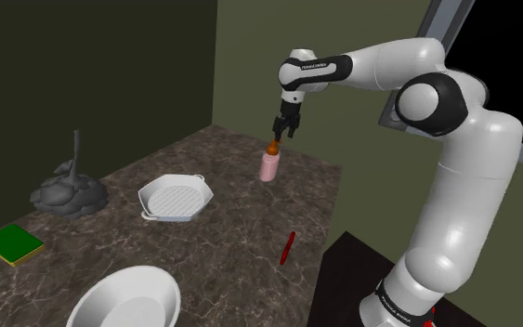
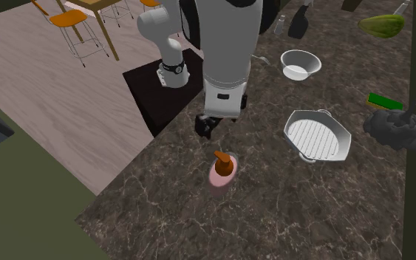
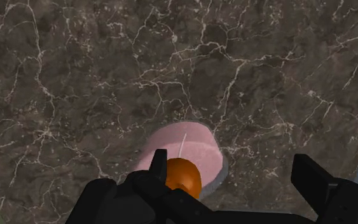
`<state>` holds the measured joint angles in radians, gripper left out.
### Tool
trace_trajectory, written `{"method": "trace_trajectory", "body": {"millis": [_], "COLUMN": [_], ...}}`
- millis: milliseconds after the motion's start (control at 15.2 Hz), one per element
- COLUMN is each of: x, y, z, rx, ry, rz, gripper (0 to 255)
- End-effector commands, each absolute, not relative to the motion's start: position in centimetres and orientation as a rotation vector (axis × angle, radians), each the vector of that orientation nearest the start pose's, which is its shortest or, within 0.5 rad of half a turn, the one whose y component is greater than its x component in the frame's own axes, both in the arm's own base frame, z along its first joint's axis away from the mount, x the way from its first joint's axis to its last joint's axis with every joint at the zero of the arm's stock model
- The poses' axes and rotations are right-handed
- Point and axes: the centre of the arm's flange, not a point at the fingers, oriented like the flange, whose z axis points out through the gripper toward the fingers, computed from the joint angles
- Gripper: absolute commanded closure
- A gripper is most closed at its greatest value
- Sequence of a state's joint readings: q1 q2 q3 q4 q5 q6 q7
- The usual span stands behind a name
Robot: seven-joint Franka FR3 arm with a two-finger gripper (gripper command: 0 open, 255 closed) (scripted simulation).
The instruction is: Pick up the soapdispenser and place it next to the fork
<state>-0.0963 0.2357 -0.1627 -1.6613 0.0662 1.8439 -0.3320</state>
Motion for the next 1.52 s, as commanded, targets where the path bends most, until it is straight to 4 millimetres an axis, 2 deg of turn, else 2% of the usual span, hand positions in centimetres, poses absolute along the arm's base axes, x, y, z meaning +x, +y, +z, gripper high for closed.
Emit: {"method": "trace_trajectory", "body": {"millis": [0,264,792,1254,1320,1452], "x": [63.4,67.7,67.5,67.5,67.5,67.5], "y": [-15.7,-17.8,-17.7,-17.7,-17.7,-17.7], "z": [46.2,45.1,41.1,41.1,41.1,41.1], "rx": [-3.107,-3.120,-3.120,-3.120,-3.120,-3.120], "ry": [-0.082,-0.069,-0.069,-0.069,-0.069,-0.069], "rz": [0.059,0.053,0.052,0.052,0.052,0.052], "gripper": [0,0,0,0,255,255]}}
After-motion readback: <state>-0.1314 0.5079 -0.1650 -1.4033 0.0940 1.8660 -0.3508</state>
